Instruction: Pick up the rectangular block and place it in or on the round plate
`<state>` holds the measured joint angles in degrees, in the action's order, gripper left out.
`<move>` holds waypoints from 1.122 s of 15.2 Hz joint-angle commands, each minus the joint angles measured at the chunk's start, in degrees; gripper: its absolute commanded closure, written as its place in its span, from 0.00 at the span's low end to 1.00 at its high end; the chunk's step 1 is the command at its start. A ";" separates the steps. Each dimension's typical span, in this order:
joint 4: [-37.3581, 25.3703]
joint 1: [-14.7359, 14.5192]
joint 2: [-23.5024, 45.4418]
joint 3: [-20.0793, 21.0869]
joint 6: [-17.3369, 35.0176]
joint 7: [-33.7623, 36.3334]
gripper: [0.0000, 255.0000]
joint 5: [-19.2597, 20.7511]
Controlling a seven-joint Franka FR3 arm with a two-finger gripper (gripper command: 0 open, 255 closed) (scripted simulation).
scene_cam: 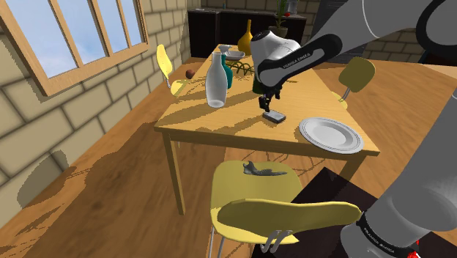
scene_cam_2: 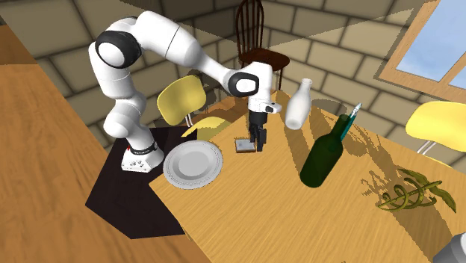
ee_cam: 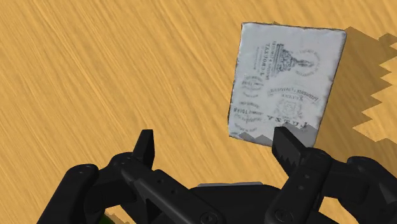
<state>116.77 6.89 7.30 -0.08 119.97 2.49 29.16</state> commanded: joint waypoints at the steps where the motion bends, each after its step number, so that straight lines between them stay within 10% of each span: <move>1: 0.22 -0.06 0.19 0.07 0.05 0.01 0.00 -0.06; 3: 0.22 -0.07 0.19 0.06 0.05 0.01 0.00 -0.06; 4: 0.25 -0.05 0.26 0.05 0.15 0.04 1.00 -0.03; 13: -0.03 -0.04 -0.11 0.08 0.16 -0.21 1.00 -0.07; 14: -0.03 -0.04 -0.11 0.08 0.16 -0.21 0.00 -0.06; 17: 8.00 2.09 -7.53 -0.56 4.88 1.67 0.00 -13.55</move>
<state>122.06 8.29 2.29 -0.35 123.35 3.77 20.33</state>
